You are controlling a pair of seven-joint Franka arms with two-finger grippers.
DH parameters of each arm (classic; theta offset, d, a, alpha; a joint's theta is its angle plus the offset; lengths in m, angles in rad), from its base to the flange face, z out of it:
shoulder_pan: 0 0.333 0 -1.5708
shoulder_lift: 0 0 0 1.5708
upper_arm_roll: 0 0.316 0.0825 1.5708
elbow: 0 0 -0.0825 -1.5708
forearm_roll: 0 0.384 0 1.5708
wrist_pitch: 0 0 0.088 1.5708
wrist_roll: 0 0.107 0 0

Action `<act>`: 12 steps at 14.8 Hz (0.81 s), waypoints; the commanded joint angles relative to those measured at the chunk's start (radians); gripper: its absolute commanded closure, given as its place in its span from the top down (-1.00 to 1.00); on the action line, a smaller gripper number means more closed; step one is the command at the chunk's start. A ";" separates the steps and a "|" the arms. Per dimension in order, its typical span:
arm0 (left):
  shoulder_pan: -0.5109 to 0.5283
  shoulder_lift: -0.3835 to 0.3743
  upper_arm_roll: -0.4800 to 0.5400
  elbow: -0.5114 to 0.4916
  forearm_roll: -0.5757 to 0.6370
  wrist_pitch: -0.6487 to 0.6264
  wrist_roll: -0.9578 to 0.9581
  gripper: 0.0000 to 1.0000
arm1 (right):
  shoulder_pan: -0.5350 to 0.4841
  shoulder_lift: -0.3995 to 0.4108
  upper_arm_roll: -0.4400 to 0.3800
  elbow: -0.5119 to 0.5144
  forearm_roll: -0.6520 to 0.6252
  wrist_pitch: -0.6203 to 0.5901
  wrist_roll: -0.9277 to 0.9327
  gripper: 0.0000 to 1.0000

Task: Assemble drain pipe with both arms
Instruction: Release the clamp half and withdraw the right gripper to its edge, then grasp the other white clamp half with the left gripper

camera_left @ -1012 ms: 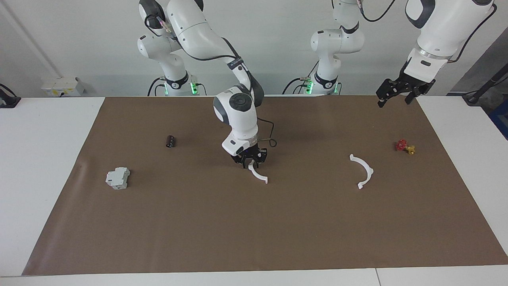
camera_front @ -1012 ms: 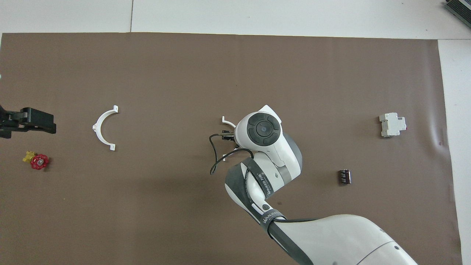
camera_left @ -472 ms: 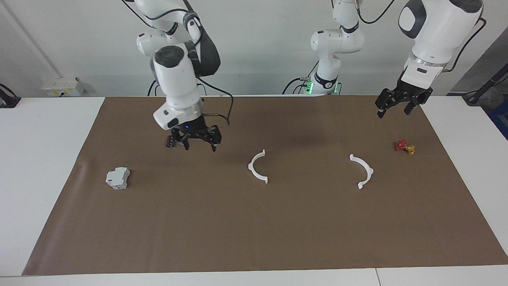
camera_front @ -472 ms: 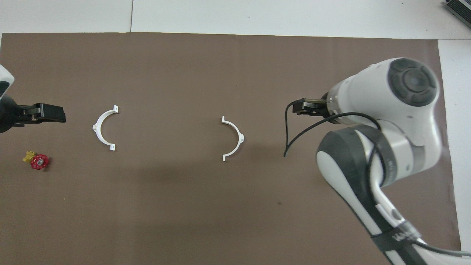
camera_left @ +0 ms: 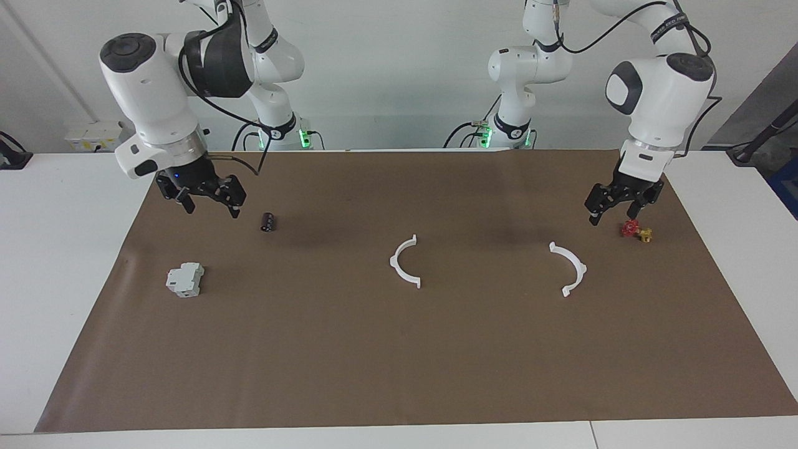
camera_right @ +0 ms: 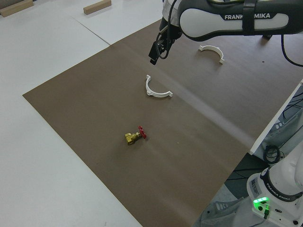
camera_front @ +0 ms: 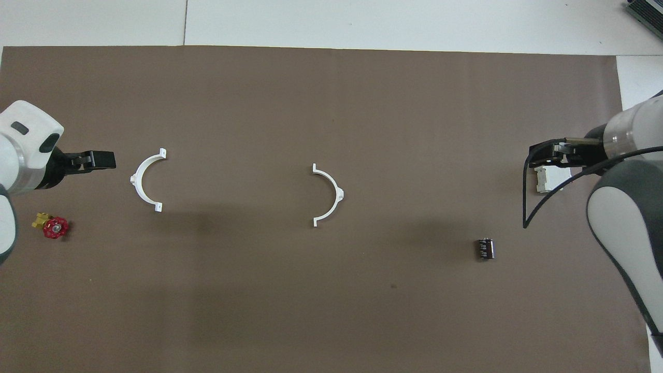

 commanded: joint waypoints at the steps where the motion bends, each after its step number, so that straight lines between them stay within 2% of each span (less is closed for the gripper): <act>1: 0.010 0.071 -0.003 -0.090 -0.015 0.193 -0.006 1.00 | -0.037 0.005 0.015 0.151 -0.026 -0.175 -0.015 1.00; 3: 0.013 0.094 -0.003 -0.144 -0.015 0.290 -0.005 1.00 | -0.091 0.017 0.015 0.195 0.008 -0.250 -0.080 1.00; 12: 0.016 0.209 -0.003 -0.155 -0.015 0.397 -0.008 1.00 | -0.083 0.009 0.015 0.173 0.011 -0.244 -0.173 1.00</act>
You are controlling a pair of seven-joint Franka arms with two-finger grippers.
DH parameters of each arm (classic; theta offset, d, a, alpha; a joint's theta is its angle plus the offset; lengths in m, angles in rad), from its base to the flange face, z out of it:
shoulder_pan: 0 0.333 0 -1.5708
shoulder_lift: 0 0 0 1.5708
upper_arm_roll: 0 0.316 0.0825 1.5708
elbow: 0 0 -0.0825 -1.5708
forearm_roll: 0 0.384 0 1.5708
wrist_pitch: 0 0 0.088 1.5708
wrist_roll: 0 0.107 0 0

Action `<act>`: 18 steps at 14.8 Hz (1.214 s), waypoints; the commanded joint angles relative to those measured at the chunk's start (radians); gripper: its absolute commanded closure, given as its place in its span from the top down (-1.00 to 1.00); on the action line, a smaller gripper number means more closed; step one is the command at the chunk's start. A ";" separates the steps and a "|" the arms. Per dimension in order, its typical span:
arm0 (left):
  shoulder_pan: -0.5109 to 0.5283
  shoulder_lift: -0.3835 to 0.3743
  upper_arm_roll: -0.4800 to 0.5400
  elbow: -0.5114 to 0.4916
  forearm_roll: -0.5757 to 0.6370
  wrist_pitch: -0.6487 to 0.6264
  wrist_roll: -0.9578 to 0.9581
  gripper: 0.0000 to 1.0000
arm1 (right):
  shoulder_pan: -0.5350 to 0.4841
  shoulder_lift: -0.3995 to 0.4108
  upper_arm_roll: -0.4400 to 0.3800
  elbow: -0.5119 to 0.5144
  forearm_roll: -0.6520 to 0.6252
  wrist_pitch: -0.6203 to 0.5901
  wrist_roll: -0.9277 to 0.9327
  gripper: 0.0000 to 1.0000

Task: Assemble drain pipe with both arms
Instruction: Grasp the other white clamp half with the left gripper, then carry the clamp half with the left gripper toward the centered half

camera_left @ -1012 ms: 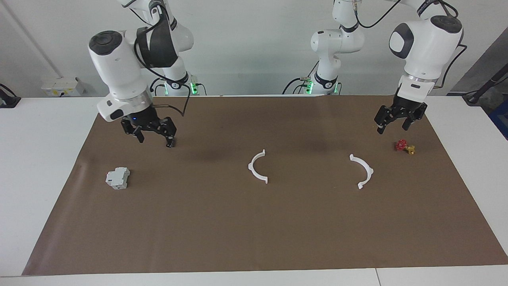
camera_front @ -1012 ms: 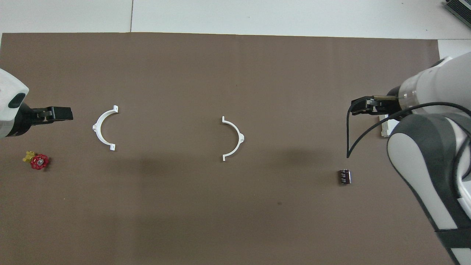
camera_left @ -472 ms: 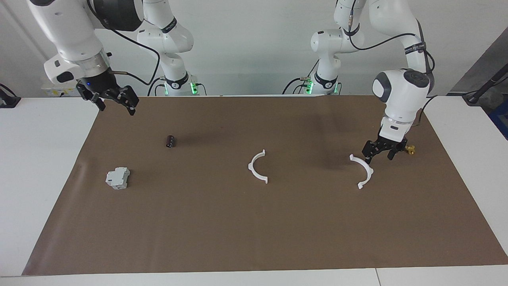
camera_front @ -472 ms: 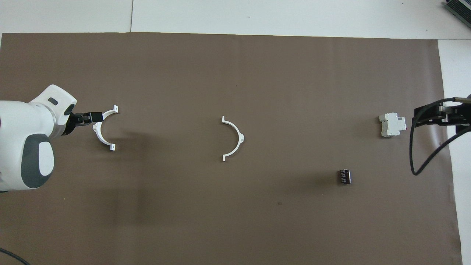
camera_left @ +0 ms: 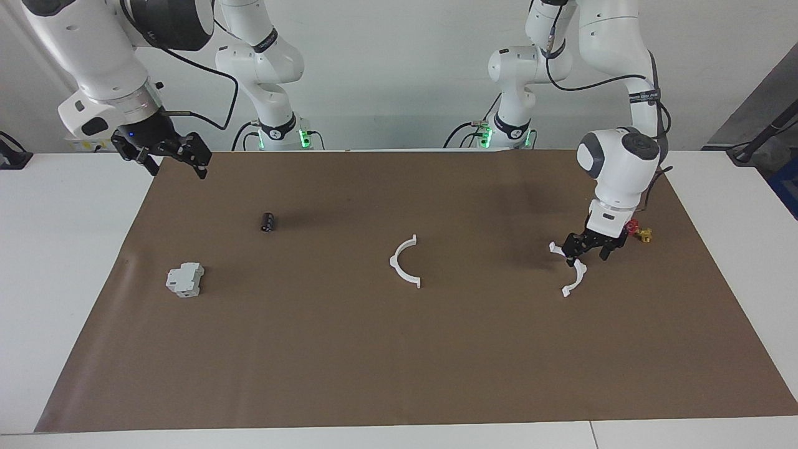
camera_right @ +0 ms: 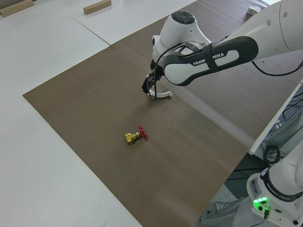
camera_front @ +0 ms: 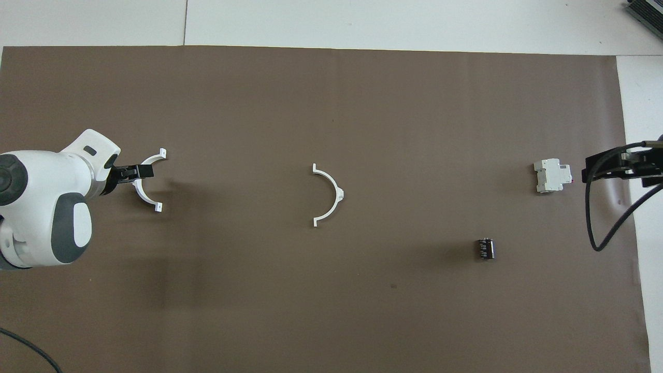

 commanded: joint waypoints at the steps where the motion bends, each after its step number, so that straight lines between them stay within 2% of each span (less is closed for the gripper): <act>1: 0.007 0.019 -0.005 -0.012 -0.015 0.046 -0.004 1.00 | -0.011 0.005 0.006 0.011 -0.002 -0.005 -0.039 1.00; 6: -0.004 0.079 -0.006 -0.010 -0.015 0.117 -0.095 1.00 | 0.007 0.011 -0.002 0.025 -0.031 -0.008 -0.061 1.00; 7: -0.004 0.081 -0.006 -0.010 -0.015 0.115 -0.093 0.77 | 0.017 0.011 -0.015 0.026 -0.037 -0.008 -0.062 1.00; 9: -0.002 0.081 -0.006 -0.010 -0.015 0.115 -0.093 -0.35 | 0.044 0.011 -0.058 0.025 -0.022 -0.009 -0.061 1.00; 10: -0.002 0.081 -0.006 -0.009 -0.015 0.112 -0.089 -0.99 | 0.041 0.011 -0.057 0.025 -0.018 -0.017 -0.059 1.00; 14: -0.008 0.081 -0.011 0.012 -0.015 0.080 -0.087 -1.00 | 0.044 0.005 -0.055 0.045 0.006 -0.068 -0.052 1.00; 16: -0.051 0.068 -0.011 0.080 -0.017 -0.034 -0.110 -1.00 | 0.041 0.005 -0.057 0.046 0.032 -0.072 -0.049 1.00; 18: -0.114 0.058 -0.014 0.163 -0.017 -0.150 -0.257 -1.00 | 0.049 0.005 -0.055 0.046 0.026 -0.072 -0.047 1.00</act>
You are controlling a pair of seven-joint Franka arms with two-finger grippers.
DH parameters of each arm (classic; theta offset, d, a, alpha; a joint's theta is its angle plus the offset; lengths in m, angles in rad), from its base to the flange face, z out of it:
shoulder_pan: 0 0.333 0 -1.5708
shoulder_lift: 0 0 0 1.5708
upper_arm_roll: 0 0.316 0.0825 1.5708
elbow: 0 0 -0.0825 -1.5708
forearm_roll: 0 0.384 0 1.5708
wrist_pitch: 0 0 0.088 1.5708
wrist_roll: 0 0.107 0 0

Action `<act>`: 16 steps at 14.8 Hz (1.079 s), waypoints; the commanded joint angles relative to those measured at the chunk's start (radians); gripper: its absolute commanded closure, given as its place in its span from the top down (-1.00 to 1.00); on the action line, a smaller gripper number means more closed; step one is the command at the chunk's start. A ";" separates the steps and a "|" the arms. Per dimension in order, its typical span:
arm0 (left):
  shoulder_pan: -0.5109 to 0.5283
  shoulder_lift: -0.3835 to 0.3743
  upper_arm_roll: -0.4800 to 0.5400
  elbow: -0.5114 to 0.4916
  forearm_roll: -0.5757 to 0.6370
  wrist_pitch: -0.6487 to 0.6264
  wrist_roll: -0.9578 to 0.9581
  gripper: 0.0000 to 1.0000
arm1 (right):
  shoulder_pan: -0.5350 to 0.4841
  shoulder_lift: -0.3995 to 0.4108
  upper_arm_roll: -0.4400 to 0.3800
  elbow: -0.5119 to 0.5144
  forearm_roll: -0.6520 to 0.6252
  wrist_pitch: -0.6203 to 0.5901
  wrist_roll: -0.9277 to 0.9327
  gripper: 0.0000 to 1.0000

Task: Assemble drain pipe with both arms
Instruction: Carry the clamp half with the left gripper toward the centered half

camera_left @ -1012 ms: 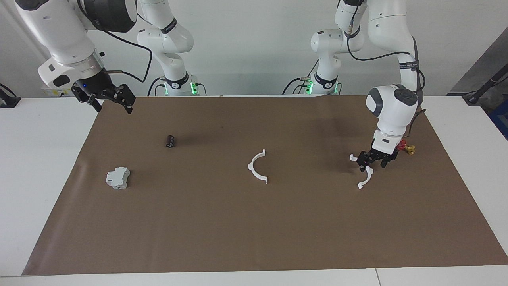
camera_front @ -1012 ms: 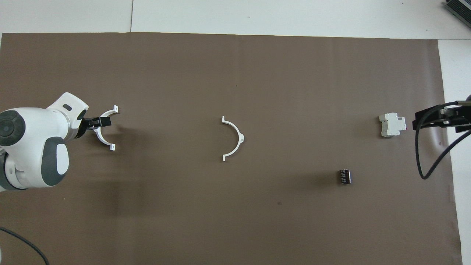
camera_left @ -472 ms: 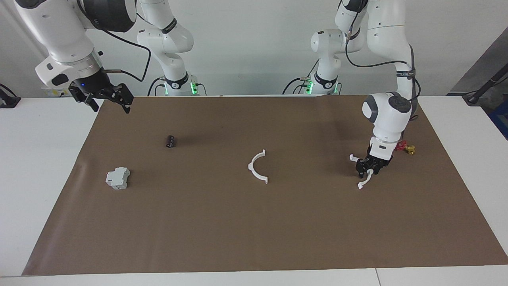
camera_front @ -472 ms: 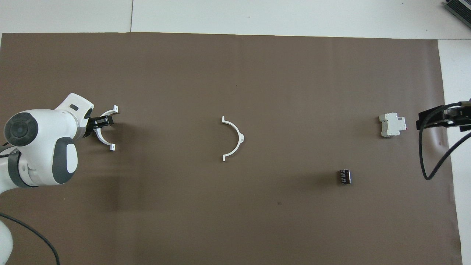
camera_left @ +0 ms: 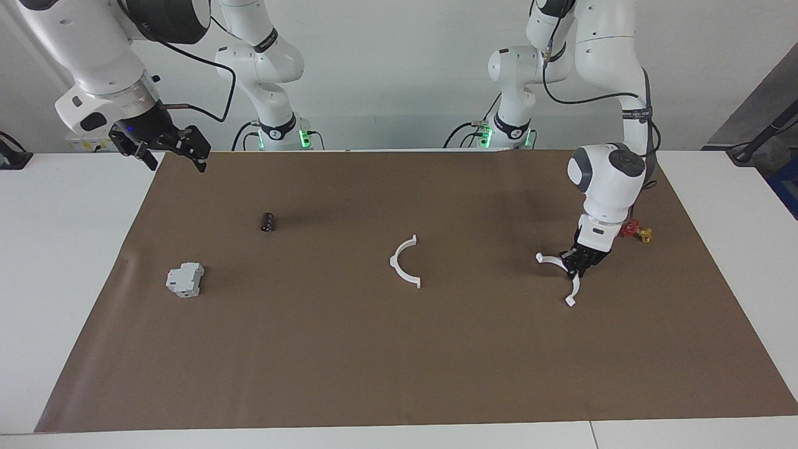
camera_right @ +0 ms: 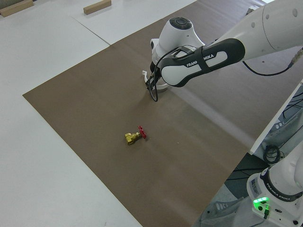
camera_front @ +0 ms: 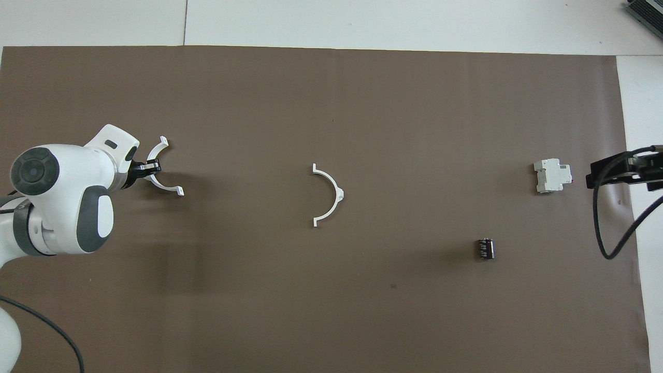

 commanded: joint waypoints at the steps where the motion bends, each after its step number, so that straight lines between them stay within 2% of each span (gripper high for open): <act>1: -0.126 -0.020 0.011 0.110 -0.014 -0.156 -0.208 -1.00 | 0.006 0.005 -0.010 0.018 0.025 -0.017 -0.013 1.00; 5: -0.307 -0.032 0.014 0.123 0.013 -0.204 -0.545 -1.00 | 0.015 0.001 -0.008 0.008 0.018 -0.010 -0.011 1.00; 7: -0.402 -0.042 0.014 0.118 0.036 -0.227 -0.599 -1.00 | 0.015 -0.001 -0.007 0.003 0.017 -0.009 -0.013 1.00; 9: -0.474 -0.049 0.010 0.117 0.145 -0.244 -0.591 -1.00 | 0.001 -0.001 -0.010 0.003 0.024 -0.007 -0.011 1.00; 16: -0.468 -0.031 0.004 0.115 0.154 -0.170 -0.371 -1.00 | 0.009 -0.002 -0.010 0.003 0.025 -0.009 -0.017 1.00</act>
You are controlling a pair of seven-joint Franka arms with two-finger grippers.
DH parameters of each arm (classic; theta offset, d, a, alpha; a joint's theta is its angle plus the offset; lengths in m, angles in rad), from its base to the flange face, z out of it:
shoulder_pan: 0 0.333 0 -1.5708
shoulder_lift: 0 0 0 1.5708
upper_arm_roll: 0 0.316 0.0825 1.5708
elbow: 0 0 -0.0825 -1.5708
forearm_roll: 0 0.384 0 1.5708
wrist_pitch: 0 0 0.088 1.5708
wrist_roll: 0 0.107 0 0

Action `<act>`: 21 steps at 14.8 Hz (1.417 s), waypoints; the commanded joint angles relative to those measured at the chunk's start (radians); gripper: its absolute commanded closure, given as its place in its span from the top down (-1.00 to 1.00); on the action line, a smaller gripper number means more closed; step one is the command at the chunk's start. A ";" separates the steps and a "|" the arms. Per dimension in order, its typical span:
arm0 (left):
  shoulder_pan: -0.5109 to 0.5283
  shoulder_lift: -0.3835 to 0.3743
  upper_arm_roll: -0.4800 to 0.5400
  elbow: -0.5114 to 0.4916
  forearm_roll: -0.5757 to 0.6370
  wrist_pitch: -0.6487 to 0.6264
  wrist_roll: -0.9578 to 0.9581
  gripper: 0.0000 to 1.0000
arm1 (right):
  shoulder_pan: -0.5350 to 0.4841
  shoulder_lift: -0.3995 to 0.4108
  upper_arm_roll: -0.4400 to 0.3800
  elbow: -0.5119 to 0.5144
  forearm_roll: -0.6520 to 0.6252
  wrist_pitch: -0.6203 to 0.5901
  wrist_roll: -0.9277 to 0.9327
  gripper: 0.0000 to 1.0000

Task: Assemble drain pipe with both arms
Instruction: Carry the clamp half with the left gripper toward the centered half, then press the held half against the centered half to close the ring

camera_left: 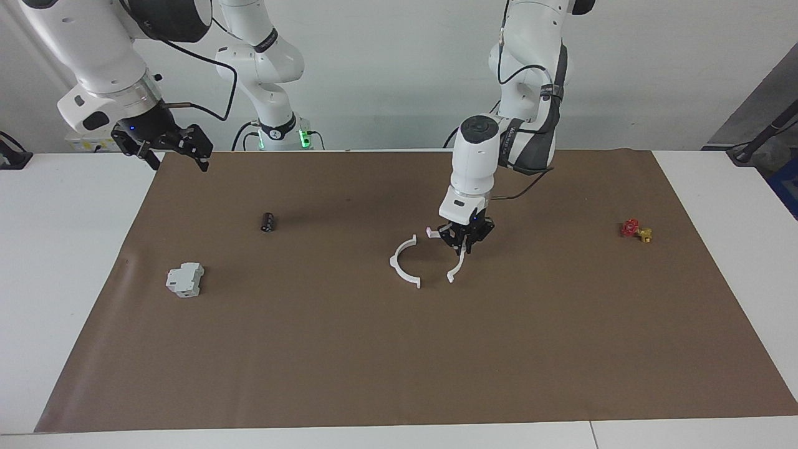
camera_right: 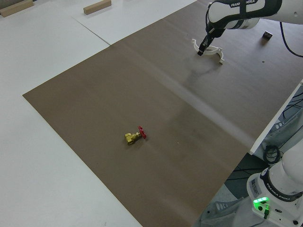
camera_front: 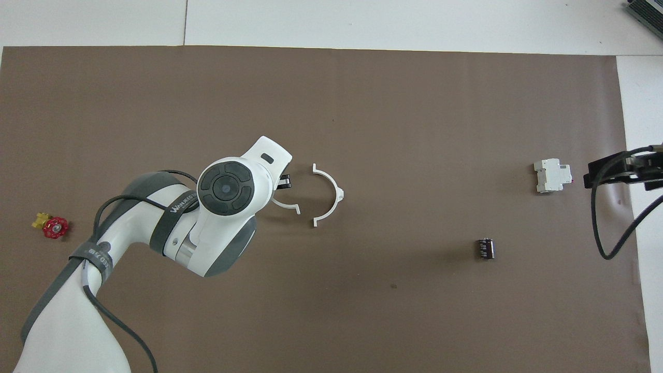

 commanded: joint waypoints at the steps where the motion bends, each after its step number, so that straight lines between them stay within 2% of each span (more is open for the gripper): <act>1: 0.010 0.002 0.001 -0.012 0.018 0.047 0.072 -1.00 | -0.003 -0.002 -0.004 0.002 0.020 -0.009 -0.017 1.00; 7: -0.012 0.070 0.002 -0.009 0.019 0.121 0.115 -1.00 | -0.003 -0.002 -0.004 0.002 0.020 -0.009 -0.017 1.00; 10: -0.037 0.071 0.002 -0.017 0.019 0.118 0.124 -1.00 | -0.003 -0.002 -0.004 0.002 0.020 -0.009 -0.017 1.00; 14: -0.058 0.087 0.002 -0.035 0.018 0.182 0.121 -1.00 | -0.003 -0.002 -0.004 0.002 0.020 -0.009 -0.017 1.00; 21: -0.059 0.087 0.002 -0.061 0.018 0.205 0.124 -1.00 | -0.003 -0.002 -0.004 0.002 0.020 -0.009 -0.017 1.00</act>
